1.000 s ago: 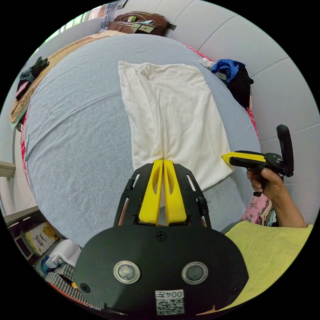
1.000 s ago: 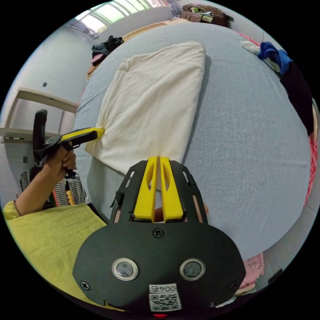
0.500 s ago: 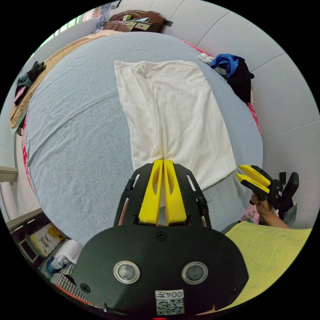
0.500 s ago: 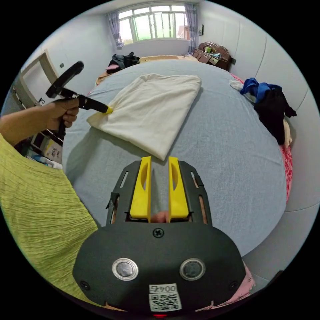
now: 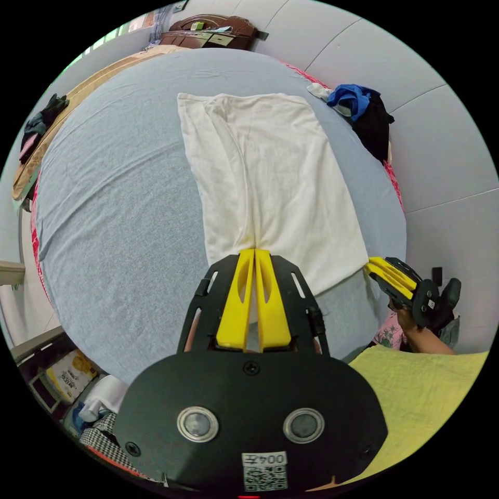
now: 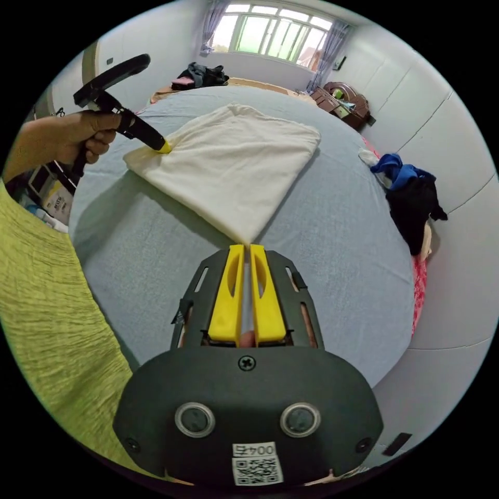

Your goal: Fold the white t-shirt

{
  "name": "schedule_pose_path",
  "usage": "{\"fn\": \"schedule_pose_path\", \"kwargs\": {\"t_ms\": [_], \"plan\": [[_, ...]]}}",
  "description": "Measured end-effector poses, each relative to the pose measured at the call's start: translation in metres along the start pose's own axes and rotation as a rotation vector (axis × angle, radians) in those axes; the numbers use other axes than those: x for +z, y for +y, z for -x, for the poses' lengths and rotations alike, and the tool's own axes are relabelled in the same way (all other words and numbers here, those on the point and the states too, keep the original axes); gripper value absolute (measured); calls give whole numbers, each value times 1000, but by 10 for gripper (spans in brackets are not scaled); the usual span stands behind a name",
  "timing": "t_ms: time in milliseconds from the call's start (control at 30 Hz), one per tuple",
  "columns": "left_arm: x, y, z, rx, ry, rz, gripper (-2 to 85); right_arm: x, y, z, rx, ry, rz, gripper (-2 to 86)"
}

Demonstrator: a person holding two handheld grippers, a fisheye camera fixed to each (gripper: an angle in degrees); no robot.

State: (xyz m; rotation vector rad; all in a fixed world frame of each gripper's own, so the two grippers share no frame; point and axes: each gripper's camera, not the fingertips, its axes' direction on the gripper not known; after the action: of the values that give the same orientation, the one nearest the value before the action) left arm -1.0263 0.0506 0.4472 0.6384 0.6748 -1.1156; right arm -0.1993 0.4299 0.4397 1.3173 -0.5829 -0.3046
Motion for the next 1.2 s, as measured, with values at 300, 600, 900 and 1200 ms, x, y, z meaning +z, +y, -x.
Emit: {"fn": "schedule_pose_path", "kwargs": {"t_ms": [300, 600, 900, 1200], "plan": [[-20, 12, 23, 36, 2, -23, 8, -25, -11, -65, 220, -223, -44, 22], [-74, 54, 89, 23, 123, -133, 28, 32, -74, -86, 208, -340, 195, 79], [-85, 120, 139, -105, 334, -204, 104, 57, -105, -107, 206, -333, 292, 71], [-85, 108, 132, -20, 136, -91, 37, 75, -131, -104, 108, -229, 332, 53]]}}
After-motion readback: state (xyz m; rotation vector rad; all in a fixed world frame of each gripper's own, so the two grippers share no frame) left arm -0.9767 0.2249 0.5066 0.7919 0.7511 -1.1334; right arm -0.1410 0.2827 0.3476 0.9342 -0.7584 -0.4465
